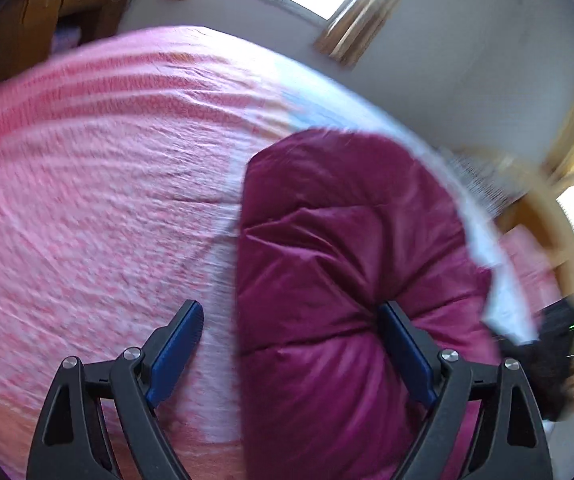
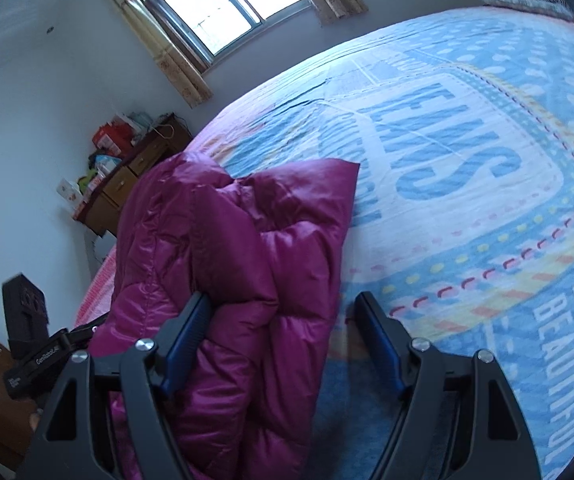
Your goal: Fold large clothes
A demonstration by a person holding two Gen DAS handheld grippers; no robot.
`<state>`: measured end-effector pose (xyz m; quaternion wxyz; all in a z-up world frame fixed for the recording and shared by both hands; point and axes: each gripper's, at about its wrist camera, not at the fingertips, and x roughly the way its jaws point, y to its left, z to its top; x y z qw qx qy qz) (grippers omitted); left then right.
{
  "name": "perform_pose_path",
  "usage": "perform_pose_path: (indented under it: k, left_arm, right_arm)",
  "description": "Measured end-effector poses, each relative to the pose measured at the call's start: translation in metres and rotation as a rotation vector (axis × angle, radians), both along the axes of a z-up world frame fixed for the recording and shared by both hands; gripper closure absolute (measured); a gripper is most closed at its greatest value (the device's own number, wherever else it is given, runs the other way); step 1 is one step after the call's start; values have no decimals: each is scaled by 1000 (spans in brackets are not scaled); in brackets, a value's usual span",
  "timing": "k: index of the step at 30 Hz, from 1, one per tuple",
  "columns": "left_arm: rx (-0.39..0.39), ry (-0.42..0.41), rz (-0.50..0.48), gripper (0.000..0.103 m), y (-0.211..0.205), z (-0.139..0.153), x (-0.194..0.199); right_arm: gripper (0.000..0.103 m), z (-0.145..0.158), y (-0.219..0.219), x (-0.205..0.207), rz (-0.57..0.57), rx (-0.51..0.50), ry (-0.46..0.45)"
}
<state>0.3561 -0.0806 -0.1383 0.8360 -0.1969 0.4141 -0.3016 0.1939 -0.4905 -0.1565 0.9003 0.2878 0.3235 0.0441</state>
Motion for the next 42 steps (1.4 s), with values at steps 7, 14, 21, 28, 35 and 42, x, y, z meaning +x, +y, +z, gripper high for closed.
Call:
perform_pose_path:
  k: [7,14,21,28,35,42]
  left_arm:
    - [-12,0,-70,14,-11,2,-3]
    - [29,6,-128,14,-26,-1,2]
    - [24,-20,-115,33,-24,4,-2]
    - [66,-11,-92,29,-26,2,-1]
    - [204,-23,-55,31,-51,11,-12]
    - [210,53,-91,34,-78,15,-47]
  right_arm:
    - [26,1,-7,-5,-12,64,-37]
    - [26,2,10,6,40,-12,19]
    - [66,-1,16,12,131,28,-1]
    - [62,-6,12,18,114,49,29]
    - [73,1,24,14,100,-32,46]
    - [79,16,19,-20,49,-49,59]
